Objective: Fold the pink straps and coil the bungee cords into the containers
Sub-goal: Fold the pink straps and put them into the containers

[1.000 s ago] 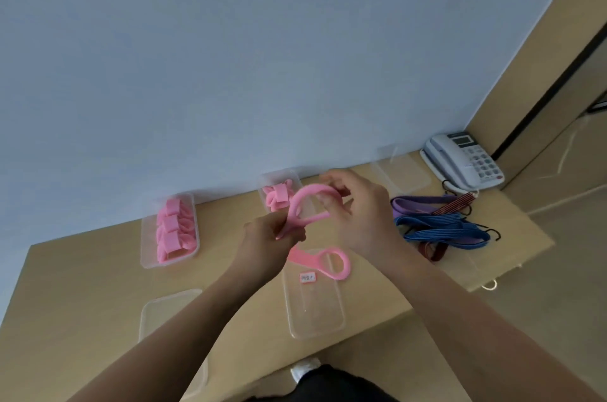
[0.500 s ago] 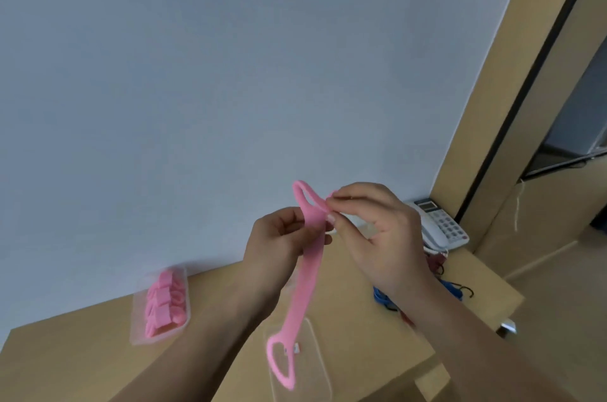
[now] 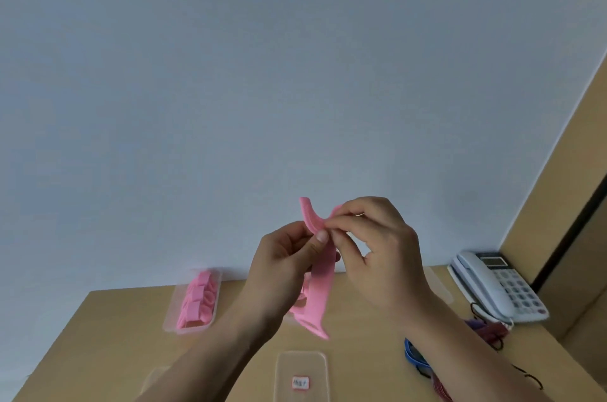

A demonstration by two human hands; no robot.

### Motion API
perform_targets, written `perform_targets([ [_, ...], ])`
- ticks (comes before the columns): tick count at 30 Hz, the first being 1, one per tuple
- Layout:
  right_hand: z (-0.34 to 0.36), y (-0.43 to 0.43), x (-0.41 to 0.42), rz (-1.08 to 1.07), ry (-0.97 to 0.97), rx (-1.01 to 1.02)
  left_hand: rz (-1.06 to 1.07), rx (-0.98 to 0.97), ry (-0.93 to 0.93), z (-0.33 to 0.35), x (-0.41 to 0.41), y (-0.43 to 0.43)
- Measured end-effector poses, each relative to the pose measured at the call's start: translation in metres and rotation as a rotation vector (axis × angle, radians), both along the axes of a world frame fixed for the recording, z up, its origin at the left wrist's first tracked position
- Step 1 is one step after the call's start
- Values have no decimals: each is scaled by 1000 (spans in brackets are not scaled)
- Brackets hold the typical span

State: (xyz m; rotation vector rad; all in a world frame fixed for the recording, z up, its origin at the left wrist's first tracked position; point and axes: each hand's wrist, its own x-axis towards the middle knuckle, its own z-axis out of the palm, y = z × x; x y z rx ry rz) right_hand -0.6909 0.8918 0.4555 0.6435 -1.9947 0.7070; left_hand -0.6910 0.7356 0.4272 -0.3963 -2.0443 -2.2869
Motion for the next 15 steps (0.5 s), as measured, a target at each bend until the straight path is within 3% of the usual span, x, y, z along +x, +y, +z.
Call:
perform_targets([
  [8, 15, 26, -15, -24, -178, 181, 76, -153, 73, -1, -4, 13],
  [15, 8, 37, -22, 80, -231, 170, 99, -157, 4, -5, -9, 26],
])
